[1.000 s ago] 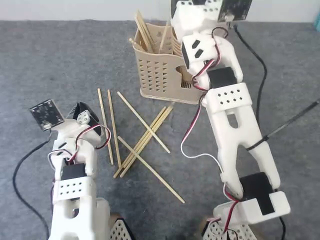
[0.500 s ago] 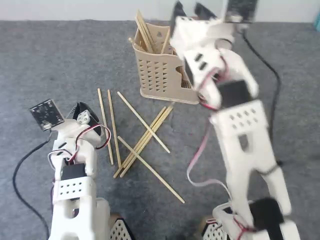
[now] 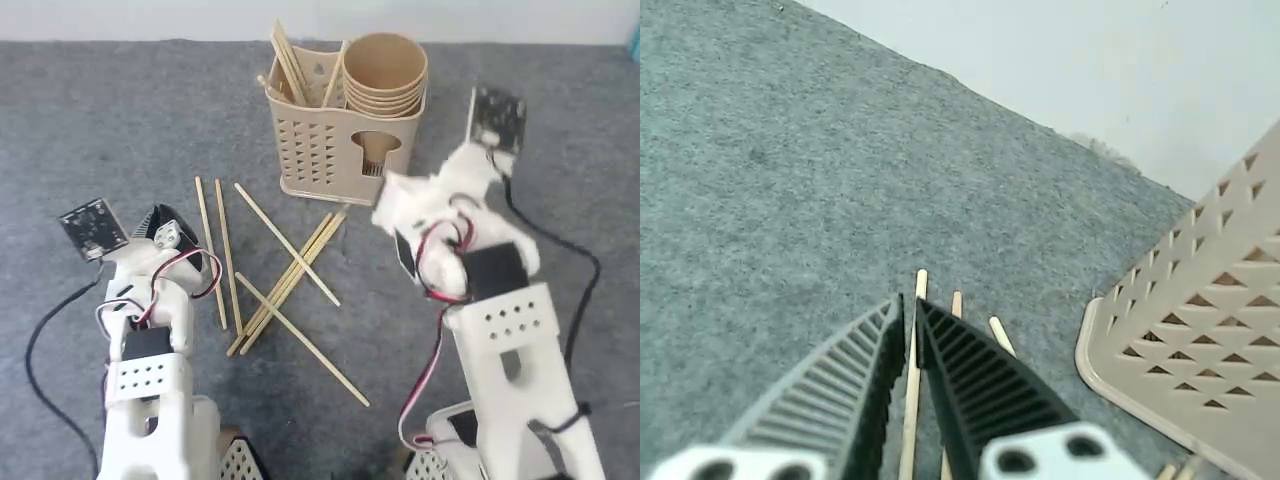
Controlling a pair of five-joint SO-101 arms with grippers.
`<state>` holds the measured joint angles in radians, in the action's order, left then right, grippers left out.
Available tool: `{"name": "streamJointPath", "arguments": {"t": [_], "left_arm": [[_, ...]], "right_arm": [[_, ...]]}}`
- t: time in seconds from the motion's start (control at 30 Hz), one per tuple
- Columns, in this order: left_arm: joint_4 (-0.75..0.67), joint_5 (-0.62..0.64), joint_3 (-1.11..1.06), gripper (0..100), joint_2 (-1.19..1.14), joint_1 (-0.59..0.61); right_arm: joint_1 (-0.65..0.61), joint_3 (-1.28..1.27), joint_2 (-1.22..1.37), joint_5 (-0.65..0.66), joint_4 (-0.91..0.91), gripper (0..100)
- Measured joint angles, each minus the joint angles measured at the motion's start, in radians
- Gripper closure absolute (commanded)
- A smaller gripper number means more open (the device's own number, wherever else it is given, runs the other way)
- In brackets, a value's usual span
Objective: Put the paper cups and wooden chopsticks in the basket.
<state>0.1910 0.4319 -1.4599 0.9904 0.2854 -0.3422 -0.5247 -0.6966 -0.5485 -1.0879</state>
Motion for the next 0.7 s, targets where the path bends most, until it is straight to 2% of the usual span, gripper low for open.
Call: {"name": "streamJointPath", "arguments": {"t": [0.17,0.43,0.57,0.63,0.7], "left_arm": [[0.0,0.0,0.0,99,0.0,0.0],[0.0,0.0,0.0,99,0.0,0.0],[0.0,0.018,0.044,99,0.0,0.0],[0.0,0.063,0.097,99,0.0,0.0],[0.003,0.081,0.155,99,0.0,0.0]], "right_arm": [[0.046,-0.388,-0.157,0.0,0.203,82.4],[0.043,-0.951,-0.448,0.0,0.623,84.6],[0.051,-1.125,-0.592,0.066,0.753,99.8],[0.049,-1.148,-0.664,0.092,0.784,96.5],[0.048,-1.149,-0.71,0.104,0.776,97.6]]}}
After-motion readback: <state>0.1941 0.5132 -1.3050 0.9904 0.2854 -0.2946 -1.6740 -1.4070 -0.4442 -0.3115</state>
